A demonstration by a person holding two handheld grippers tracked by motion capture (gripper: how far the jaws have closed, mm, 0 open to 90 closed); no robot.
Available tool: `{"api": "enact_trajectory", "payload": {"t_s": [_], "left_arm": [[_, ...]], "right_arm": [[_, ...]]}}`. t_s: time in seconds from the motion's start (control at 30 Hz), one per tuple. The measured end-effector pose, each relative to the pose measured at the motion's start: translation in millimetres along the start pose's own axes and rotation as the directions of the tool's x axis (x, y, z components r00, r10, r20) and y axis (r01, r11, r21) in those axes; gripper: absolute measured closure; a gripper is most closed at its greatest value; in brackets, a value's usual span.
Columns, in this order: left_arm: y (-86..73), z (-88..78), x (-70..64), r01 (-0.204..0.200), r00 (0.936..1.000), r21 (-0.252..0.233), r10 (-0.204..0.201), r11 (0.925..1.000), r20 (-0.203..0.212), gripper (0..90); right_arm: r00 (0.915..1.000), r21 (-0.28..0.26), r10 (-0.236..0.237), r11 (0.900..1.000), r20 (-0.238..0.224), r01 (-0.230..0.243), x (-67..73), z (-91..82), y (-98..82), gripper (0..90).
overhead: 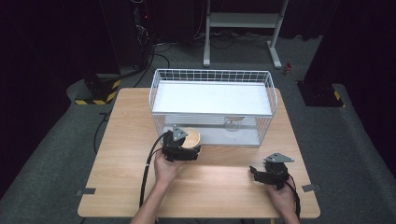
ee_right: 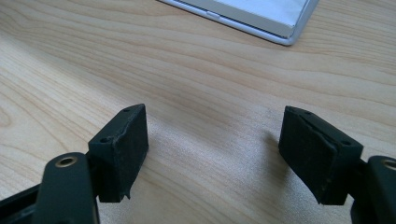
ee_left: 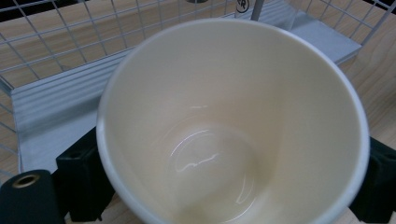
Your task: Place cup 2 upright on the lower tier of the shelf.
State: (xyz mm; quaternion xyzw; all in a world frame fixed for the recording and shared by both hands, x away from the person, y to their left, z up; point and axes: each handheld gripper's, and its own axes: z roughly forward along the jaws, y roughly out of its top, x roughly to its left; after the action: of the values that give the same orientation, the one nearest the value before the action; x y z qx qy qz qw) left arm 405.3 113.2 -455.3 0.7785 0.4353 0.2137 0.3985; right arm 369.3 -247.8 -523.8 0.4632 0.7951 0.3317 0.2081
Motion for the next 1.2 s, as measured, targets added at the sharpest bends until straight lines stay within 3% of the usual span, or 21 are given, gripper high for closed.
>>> {"api": "enact_trajectory", "payload": {"t_s": [0.13, 0.3, 0.53, 0.7, 1.2], "left_arm": [[3.5, 5.3, 2.1, 0.001, 0.9995, -0.005, -0.001, 1.0000, -0.031, 9.1], [4.1, 13.4, 8.0, 0.058, 0.9976, -0.018, -0.059, 0.9981, -0.036, 9.1], [0.9, 28.2, 14.6, 0.068, 0.9957, 0.022, -0.066, 0.9975, -0.065, 9.1], [1.1, 31.5, 16.6, 0.081, 0.9941, 0.007, -0.081, 0.9967, -0.073, 9.2], [-0.3, 41.4, 19.6, 0.051, 0.9947, -0.029, -0.053, 0.9983, -0.089, 9.0]], "right_arm": [[1.0000, 0.000, -0.001, 1.000, 0.000, 0.001, -0.1, 0.0, 0.0, 23.9], [1.0000, 0.001, 0.001, 1.000, -0.001, -0.001, 0.0, -0.2, 0.0, 23.8], [1.0000, 0.001, 0.000, 1.000, 0.000, 0.000, 0.0, -0.1, 0.0, 23.8], [1.0000, 0.000, 0.000, 1.000, -0.001, 0.000, 0.0, 0.0, 0.0, 23.8], [1.0000, 0.001, 0.001, 1.000, 0.000, -0.001, 0.0, 0.0, 0.0, 23.8]]}}
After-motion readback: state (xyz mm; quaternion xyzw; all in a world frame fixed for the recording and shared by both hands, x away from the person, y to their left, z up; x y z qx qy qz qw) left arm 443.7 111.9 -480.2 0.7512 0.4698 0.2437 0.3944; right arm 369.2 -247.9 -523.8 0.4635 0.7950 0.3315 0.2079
